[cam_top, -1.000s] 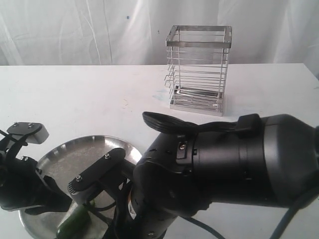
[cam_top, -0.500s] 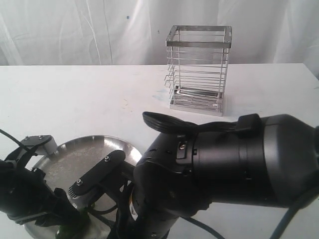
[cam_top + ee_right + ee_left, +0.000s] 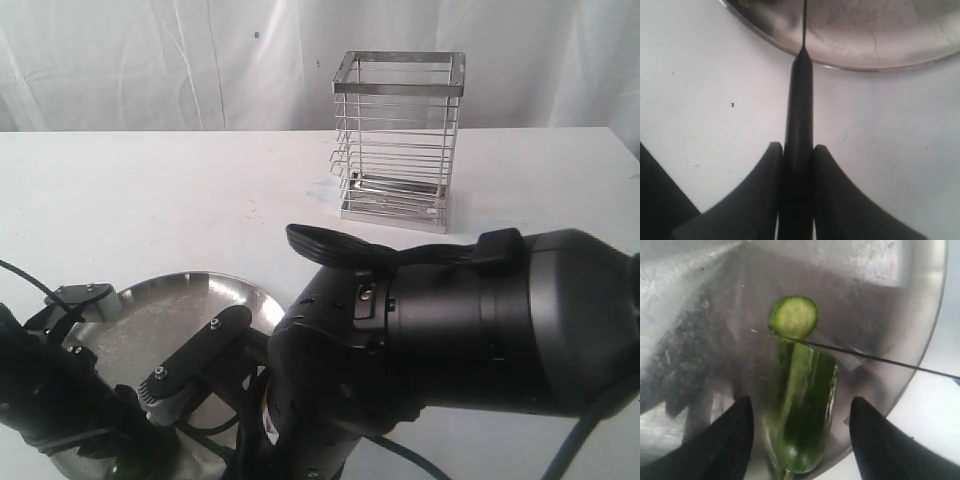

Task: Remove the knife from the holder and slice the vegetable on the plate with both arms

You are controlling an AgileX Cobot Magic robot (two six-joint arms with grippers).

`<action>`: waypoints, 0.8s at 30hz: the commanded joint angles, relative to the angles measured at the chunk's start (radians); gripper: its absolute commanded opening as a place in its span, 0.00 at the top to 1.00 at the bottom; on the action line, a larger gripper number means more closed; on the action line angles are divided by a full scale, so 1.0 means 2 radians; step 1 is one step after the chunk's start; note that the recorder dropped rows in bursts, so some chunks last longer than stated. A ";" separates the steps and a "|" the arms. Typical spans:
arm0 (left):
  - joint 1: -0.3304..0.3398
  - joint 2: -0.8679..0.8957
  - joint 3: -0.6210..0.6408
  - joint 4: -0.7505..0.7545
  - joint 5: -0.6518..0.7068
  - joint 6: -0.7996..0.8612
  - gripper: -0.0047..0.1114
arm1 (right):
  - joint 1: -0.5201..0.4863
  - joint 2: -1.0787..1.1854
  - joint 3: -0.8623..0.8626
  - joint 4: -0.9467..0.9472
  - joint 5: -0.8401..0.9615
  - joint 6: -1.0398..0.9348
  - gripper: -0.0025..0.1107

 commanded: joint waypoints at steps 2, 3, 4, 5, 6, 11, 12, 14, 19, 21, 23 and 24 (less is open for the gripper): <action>-0.002 0.014 0.005 -0.020 0.007 0.016 0.45 | 0.003 0.000 0.003 0.001 0.006 -0.013 0.98; -0.002 0.016 0.005 -0.023 0.008 0.021 0.45 | 0.003 0.000 0.003 0.001 0.006 -0.013 0.98; -0.002 0.018 0.005 -0.028 0.008 0.025 0.45 | 0.003 0.000 0.003 0.001 0.006 -0.013 0.98; -0.002 0.019 0.005 -0.029 0.008 0.025 0.45 | 0.003 0.000 0.003 0.001 0.006 -0.015 0.98; -0.002 0.020 0.005 -0.029 0.007 0.025 0.45 | 0.003 0.000 0.003 0.001 0.006 -0.015 0.98; -0.002 0.025 0.005 -0.030 0.000 0.024 0.47 | 0.003 0.000 0.003 0.001 0.016 -0.016 0.98; -0.002 0.025 0.005 -0.030 -0.002 0.024 0.49 | 0.003 0.000 0.003 -0.001 0.019 -0.016 0.98; -0.002 0.025 0.005 -0.030 -0.005 0.024 0.55 | 0.003 0.000 0.003 -0.003 0.026 -0.016 0.98; -0.002 0.025 0.005 -0.030 -0.008 0.022 0.58 | 0.003 0.000 0.003 -0.012 0.034 -0.016 0.98; -0.002 0.025 0.005 -0.030 -0.010 0.022 0.58 | 0.003 0.000 0.003 -0.013 0.038 -0.016 0.98; -0.002 0.025 0.005 -0.035 -0.015 0.020 0.60 | 0.003 0.000 0.003 -0.013 0.037 -0.016 0.98; -0.002 0.025 0.005 -0.038 -0.017 0.020 0.62 | 0.003 0.000 0.003 -0.014 0.037 -0.016 0.98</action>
